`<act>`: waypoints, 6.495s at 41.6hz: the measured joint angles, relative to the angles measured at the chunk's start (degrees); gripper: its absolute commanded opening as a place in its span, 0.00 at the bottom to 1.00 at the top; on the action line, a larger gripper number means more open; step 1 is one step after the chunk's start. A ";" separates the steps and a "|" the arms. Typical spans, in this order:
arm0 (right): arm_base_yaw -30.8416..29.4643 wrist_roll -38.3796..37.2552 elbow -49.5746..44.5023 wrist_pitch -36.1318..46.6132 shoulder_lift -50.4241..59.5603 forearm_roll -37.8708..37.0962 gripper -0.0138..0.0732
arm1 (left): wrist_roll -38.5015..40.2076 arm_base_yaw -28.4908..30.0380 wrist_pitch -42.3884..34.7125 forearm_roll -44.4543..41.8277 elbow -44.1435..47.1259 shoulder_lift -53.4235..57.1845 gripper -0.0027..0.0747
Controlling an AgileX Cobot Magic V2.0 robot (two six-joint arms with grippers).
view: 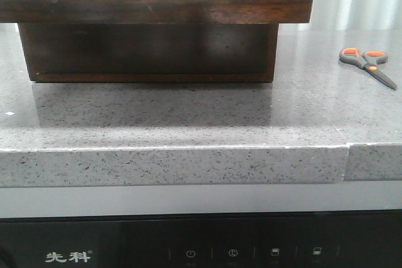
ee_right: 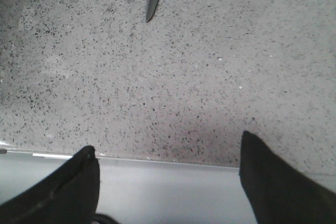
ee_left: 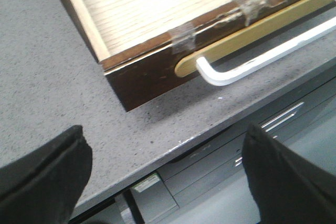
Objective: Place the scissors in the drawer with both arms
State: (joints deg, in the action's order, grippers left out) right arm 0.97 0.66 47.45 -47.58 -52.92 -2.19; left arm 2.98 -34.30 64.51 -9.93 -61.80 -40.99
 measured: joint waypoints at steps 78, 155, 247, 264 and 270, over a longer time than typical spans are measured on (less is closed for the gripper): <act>-1.28 -0.66 57.18 -15.69 -64.77 4.57 0.38 | 1.02 -1.32 -2.46 0.65 0.00 0.10 0.76; 11.51 40.62 57.32 -23.56 -23.48 32.52 0.25 | 1.02 -1.32 -2.46 0.65 0.00 0.10 0.76; 29.75 8.53 29.14 -15.12 -3.24 9.28 0.66 | 1.02 -1.32 -2.46 0.65 0.00 0.10 0.76; 29.75 6.02 14.78 -13.64 16.23 9.28 0.66 | 1.02 -1.32 -2.46 0.65 0.00 0.10 0.76; 29.75 5.98 14.08 -13.31 18.13 9.28 0.66 | 1.02 -1.32 -2.46 0.65 0.00 0.10 0.76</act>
State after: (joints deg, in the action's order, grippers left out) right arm 30.71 6.64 61.53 -60.89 -34.78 7.10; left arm 4.00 -35.62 62.05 -9.28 -61.80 -40.89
